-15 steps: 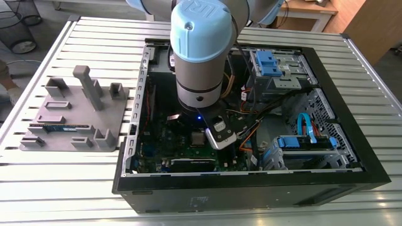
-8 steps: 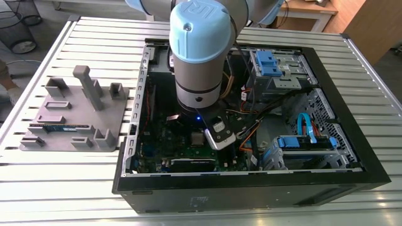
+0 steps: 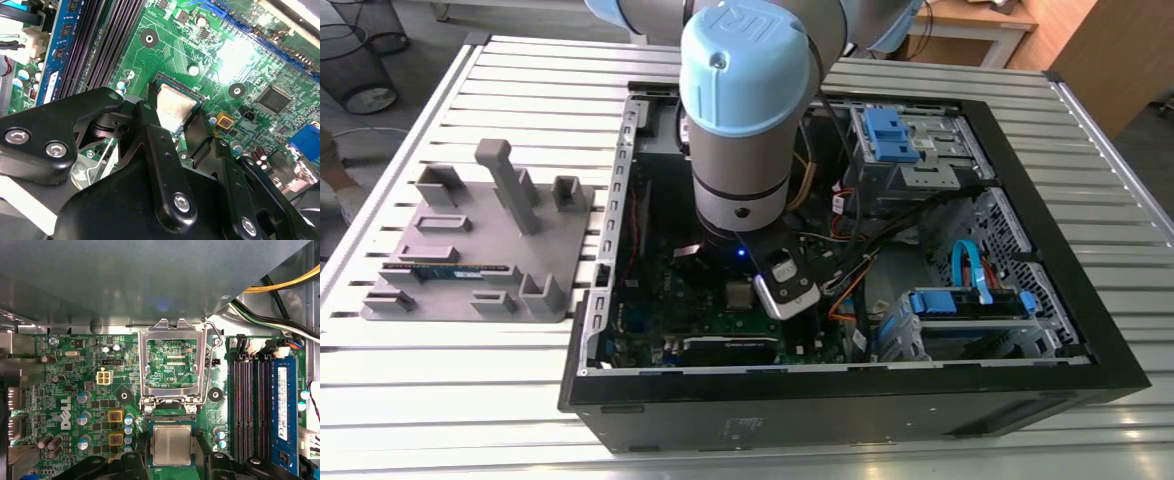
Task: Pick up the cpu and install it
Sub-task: 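Place the cpu into insertion slot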
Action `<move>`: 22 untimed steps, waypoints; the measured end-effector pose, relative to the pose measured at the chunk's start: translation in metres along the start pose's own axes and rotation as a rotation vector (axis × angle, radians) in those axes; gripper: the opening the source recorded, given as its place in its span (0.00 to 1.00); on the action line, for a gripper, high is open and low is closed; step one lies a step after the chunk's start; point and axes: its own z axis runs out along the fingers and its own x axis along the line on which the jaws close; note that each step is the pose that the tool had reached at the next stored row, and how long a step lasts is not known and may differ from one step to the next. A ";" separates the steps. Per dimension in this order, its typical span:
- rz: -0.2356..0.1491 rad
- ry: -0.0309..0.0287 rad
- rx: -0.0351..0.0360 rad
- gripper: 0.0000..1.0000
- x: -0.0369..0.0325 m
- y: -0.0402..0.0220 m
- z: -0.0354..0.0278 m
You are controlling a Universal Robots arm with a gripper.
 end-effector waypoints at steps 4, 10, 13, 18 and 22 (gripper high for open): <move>0.000 -0.0002 -0.0004 0.46 0.0000 0.0000 0.0002; 0.000 -0.0003 -0.0007 0.53 -0.0001 0.0001 0.0004; 0.000 -0.0003 -0.0005 0.53 0.0001 0.0001 0.0002; 0.000 -0.0003 -0.0021 0.53 0.0017 0.0000 0.0001; 0.000 -0.0006 -0.0042 0.53 0.0027 0.0000 0.0001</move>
